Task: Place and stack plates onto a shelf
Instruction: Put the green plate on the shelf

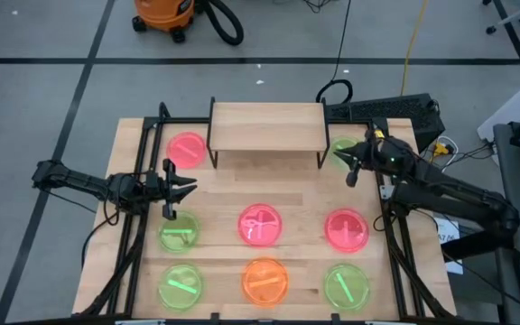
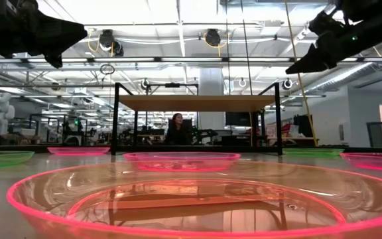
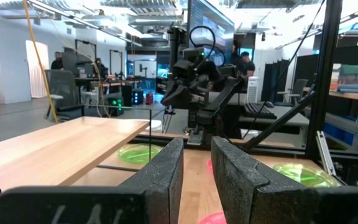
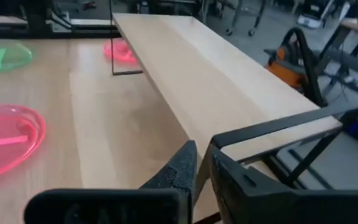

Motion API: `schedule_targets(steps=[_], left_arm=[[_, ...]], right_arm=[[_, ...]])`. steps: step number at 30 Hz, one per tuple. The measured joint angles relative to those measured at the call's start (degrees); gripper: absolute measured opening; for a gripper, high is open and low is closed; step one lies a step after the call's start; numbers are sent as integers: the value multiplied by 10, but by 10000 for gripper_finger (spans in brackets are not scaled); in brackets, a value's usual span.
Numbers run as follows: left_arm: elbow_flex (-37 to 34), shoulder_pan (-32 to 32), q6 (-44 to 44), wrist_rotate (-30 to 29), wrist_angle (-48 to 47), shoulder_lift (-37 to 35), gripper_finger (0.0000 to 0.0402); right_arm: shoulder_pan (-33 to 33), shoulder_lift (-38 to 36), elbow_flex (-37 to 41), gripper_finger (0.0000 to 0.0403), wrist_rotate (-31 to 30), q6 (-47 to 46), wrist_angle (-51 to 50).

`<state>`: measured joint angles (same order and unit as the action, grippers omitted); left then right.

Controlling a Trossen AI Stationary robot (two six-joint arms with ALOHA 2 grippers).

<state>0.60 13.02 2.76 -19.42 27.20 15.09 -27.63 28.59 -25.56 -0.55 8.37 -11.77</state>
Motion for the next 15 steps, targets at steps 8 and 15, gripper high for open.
schedule_targets(steps=[8, 15], left_arm=[[0, 0, 0, 0, 0, 0, 88], [0, 0, 0, 0, 0, 0, 88]], right_arm=[[35, 44, -28, 69, -58, 40, -25], [63, 81, -79, 104, -108, 55, -105]])
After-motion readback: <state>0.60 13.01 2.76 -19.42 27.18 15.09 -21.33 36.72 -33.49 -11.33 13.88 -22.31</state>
